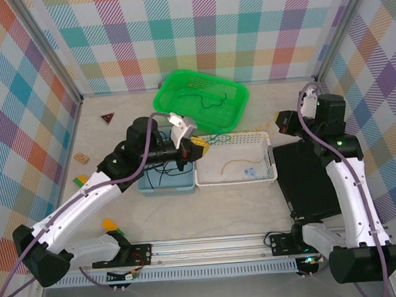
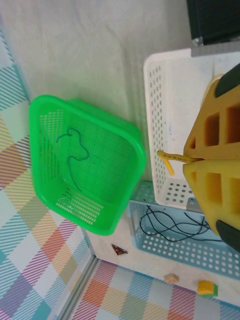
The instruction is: Untangle the cables
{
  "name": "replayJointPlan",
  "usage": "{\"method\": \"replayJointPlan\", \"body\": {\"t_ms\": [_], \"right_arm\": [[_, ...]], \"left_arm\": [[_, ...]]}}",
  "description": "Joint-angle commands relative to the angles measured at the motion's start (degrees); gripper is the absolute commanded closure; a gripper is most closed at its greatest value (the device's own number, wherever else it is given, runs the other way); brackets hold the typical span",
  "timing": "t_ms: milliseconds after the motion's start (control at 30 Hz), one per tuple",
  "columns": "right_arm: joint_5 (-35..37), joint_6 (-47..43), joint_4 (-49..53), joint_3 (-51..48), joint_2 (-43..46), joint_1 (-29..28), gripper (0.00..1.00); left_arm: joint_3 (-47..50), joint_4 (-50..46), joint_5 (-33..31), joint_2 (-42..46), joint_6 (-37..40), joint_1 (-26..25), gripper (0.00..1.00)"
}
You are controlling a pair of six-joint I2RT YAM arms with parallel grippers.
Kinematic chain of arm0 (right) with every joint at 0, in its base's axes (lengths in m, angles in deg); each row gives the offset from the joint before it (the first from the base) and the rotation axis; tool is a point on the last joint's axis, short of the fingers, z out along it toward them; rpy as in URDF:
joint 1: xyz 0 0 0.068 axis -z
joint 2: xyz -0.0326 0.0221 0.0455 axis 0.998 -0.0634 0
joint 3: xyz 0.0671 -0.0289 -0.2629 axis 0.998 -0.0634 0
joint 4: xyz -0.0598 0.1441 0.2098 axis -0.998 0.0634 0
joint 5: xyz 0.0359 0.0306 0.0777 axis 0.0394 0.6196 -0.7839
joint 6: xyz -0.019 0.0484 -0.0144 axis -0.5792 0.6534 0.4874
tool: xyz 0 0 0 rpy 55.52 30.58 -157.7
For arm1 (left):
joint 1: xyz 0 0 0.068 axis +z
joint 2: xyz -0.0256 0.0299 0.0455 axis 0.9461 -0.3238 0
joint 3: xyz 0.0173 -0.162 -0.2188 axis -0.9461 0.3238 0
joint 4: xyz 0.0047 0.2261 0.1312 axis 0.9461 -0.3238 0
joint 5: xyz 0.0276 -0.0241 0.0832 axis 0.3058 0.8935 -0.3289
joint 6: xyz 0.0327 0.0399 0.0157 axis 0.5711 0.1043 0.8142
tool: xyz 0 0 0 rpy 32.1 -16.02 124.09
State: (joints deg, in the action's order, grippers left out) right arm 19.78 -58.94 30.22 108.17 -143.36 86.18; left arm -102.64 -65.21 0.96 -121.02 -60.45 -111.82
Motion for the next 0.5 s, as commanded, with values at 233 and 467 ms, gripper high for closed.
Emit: {"method": "replayJointPlan", "body": {"t_ms": [233, 467], "right_arm": [[15.5, 3.3, 1.5, 0.4, -0.8, 6.2, 1.00], [14.1, 2.8, 3.1, 0.5, -0.9, 11.7, 1.00]], "left_arm": [[2.4, -6.4, 7.0, 5.6, 1.9, 5.7, 1.00], [3.3, -7.7, 10.3, 6.1, 3.3, 9.9, 1.00]]}}
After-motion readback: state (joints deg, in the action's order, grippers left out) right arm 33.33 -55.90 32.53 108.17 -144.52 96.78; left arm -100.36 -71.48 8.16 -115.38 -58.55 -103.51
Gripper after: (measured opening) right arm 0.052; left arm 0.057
